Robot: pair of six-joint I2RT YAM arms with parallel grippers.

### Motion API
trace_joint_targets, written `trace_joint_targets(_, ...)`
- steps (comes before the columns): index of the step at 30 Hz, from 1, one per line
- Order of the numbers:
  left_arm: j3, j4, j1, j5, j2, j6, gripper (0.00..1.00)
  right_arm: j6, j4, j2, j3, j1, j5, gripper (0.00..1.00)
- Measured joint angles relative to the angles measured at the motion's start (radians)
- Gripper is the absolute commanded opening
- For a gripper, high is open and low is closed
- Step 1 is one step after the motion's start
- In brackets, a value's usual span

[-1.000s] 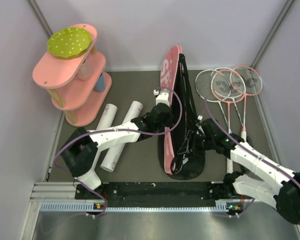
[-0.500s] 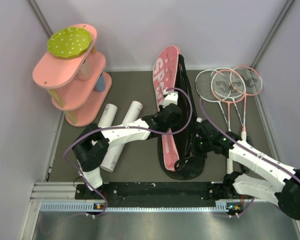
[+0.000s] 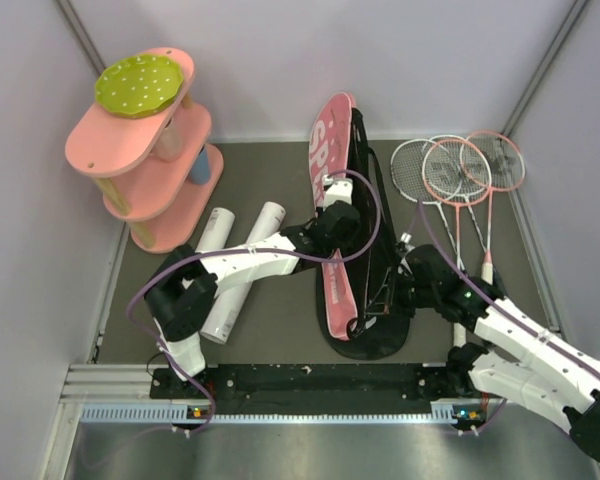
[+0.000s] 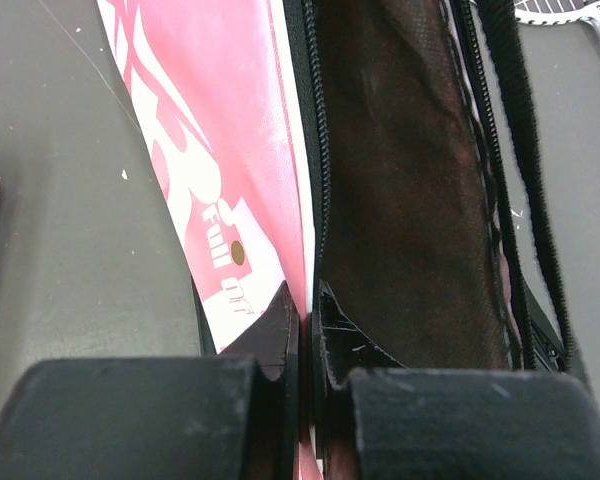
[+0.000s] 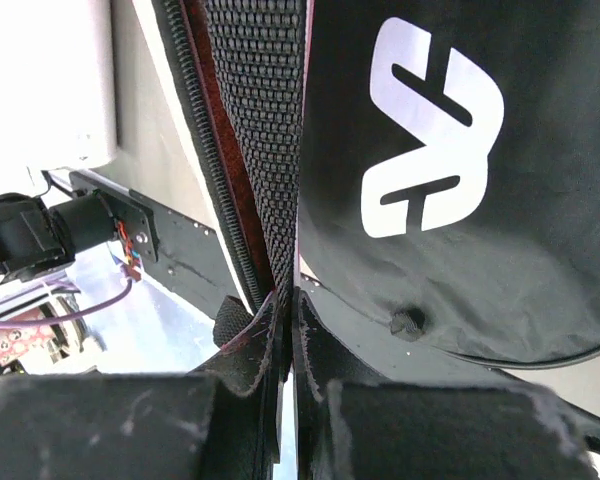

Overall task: Pack up the badminton gear
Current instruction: Open the racket bag at the center of the board.

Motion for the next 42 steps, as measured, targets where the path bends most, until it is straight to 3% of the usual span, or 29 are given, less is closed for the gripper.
trace_joint_targets(7, 0.001, -0.005, 0.010, 0.021, 0.000, -0.031, 0.00, 0.022, -0.021, 0.063, 0.008, 0.021, 0.026, 0.00)
trace_joint_targets(15, 0.019, -0.013, 0.049, 0.086, 0.008, -0.013, 0.00, -0.034, 0.016, -0.137, -0.016, 0.029, -0.011, 0.00)
trace_joint_targets(22, 0.019, -0.010, 0.091, 0.195, 0.008, 0.023, 0.00, -0.032, -0.003, -0.237, -0.134, 0.029, -0.006, 0.00)
trace_joint_targets(26, -0.039, 0.059, 0.127, 0.224, -0.009, 0.042, 0.00, -0.037, -0.015, -0.319, -0.134, 0.036, -0.029, 0.00)
trace_joint_targets(33, -0.138, 0.173, 0.163, 0.309, -0.043, -0.034, 0.00, -0.020, -0.084, -0.045, -0.032, 0.056, 0.079, 0.00)
trace_joint_targets(38, -0.165, 0.236, 0.196, 0.399, -0.045, -0.111, 0.00, -0.005, -0.185, -0.120, -0.030, 0.066, 0.171, 0.00)
trace_joint_targets(42, -0.184, 0.271, 0.250, 0.500, -0.070, -0.166, 0.00, 0.047, -0.143, -0.164, -0.138, 0.066, 0.178, 0.00)
